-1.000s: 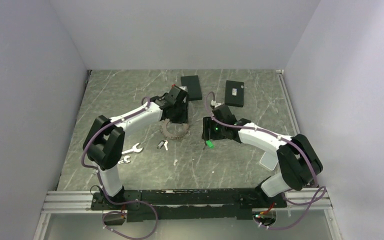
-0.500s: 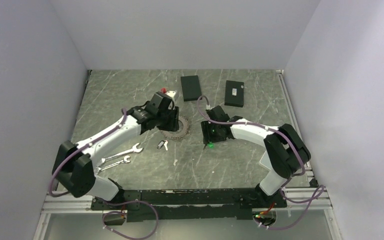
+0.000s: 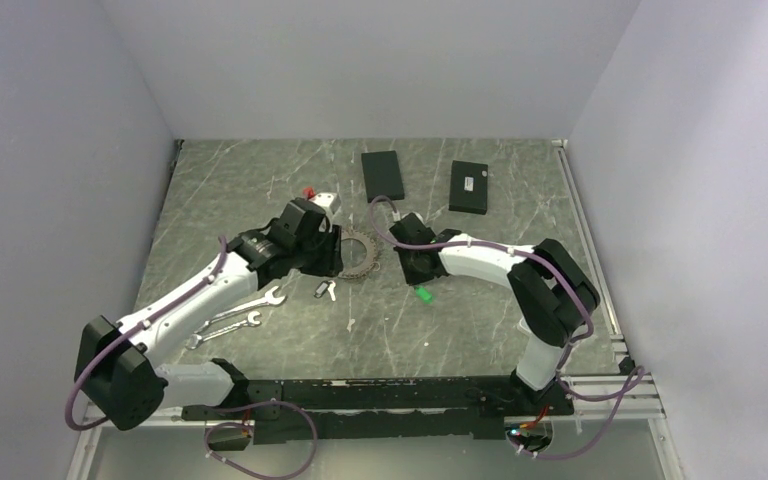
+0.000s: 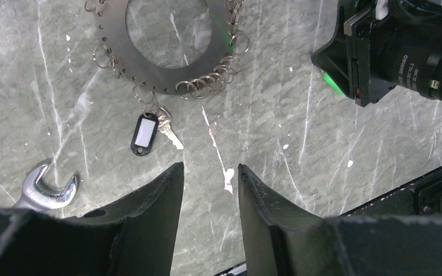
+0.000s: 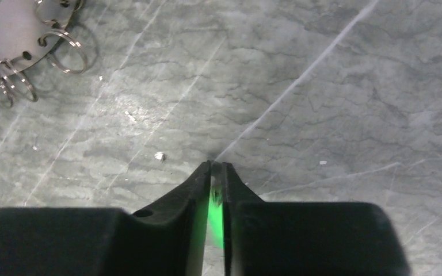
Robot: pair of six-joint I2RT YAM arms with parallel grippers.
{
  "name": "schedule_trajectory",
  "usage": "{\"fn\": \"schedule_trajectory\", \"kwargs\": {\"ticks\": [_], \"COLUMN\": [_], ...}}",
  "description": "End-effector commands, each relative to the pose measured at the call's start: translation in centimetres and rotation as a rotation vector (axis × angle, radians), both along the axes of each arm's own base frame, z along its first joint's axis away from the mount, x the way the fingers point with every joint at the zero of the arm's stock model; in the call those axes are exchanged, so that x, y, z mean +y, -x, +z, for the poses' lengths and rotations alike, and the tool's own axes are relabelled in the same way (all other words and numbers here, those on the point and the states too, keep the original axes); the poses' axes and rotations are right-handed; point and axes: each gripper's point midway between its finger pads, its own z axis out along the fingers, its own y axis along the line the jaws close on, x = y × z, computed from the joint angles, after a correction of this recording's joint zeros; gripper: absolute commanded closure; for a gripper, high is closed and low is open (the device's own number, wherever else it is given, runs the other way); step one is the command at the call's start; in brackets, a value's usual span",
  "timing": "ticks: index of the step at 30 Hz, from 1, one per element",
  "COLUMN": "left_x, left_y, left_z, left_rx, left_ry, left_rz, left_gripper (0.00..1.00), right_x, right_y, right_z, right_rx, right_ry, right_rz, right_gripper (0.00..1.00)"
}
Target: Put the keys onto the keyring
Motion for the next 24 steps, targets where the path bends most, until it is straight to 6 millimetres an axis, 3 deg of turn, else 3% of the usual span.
{"fn": "schedule_trajectory", "kwargs": {"ticks": [1, 4, 10, 12, 16, 19, 21, 24], "left_x": [0.3, 0.2, 0.3, 0.4, 0.9, 2.1, 3.2, 5.3], "left_y": [0.3, 0.5, 0.6, 0.6, 0.7, 0.8, 1.0, 1.9], "left_z": [0.6, 0.5, 0.5, 0.8, 1.9, 2.8, 3.3, 3.6], "left_rx": [-0.028, -0.026, -0.028, -0.033, -0.042, -0.038, -0.029, -0.024], "left_ry": [0.011, 0.021, 0.028, 0.031, 0.008, -0.059, -0.119, -0.19], "left_rz": [0.006, 0.005, 0.012, 0.013, 0.02, 0.026, 0.039, 0.062], "left_gripper": [0.55, 0.55, 0.55, 0.55, 0.54, 0.51, 0.49, 0.37], "right_x": [-2.6, -2.2, -1.3, -1.2, -2.0, -3.1, -3.5, -4.6], "right_y": [2.9, 2.7, 2.7, 2.4, 1.7, 2.3, 3.0, 3.5], "right_z": [-3.4, -3.1, -2.2, -1.1, 2.2, 3.7, 4.2, 4.9], "right_rx": [0.123, 0.115, 0.11, 0.097, 0.044, 0.037, 0.048, 0.022], "right_ry": [0.113, 0.097, 0.075, 0.07, 0.067, 0.057, 0.047, 0.063], "right_rz": [-0.005, -0.005, 0.022, 0.01, -0.131, -0.26, -0.311, -0.367], "right_gripper": [0.88, 1.0, 0.99, 0.9, 0.58, 0.36, 0.34, 0.38]}}
